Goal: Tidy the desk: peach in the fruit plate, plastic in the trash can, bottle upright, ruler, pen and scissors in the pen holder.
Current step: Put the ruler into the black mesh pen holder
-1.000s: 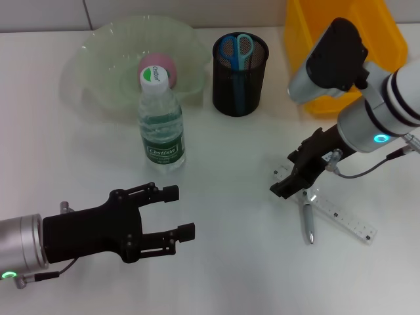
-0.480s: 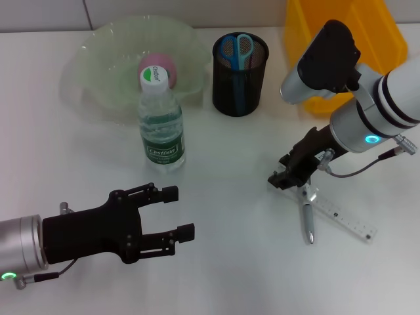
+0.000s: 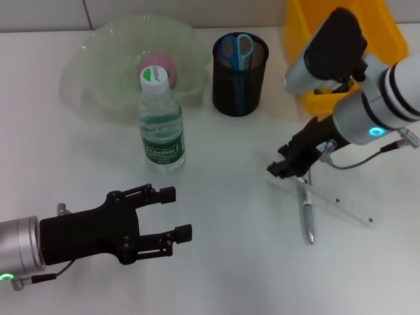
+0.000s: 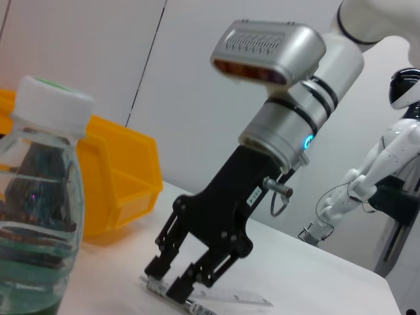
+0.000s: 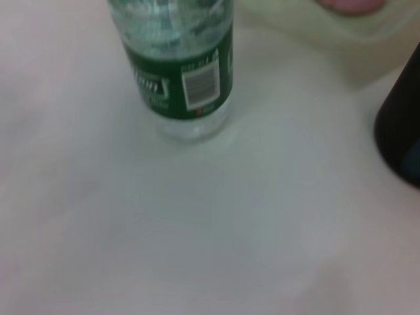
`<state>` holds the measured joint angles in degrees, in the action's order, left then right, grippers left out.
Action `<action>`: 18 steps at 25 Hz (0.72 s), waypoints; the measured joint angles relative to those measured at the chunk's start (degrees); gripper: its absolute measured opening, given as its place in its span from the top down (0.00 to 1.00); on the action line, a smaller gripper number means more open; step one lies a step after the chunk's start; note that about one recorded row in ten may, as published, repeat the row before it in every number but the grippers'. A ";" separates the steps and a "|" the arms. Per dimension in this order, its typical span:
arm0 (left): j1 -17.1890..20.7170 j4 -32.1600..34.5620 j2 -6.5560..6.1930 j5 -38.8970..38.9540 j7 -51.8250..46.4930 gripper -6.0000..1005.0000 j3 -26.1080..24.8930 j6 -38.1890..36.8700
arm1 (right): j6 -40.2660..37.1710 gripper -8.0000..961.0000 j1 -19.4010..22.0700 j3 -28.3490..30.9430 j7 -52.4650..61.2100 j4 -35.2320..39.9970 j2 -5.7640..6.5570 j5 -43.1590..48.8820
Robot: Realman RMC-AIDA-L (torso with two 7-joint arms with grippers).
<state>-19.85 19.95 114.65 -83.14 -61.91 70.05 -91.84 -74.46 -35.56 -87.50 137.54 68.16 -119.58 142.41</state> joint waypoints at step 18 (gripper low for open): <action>-0.11 0.09 -0.28 0.29 0.13 0.19 0.00 -0.02 | 13.32 0.60 8.73 21.72 -24.14 3.40 0.22 -43.46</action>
<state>-19.95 20.04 114.38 -82.85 -61.78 70.05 -91.86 -61.14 -26.83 -65.77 113.40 71.56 -119.37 98.95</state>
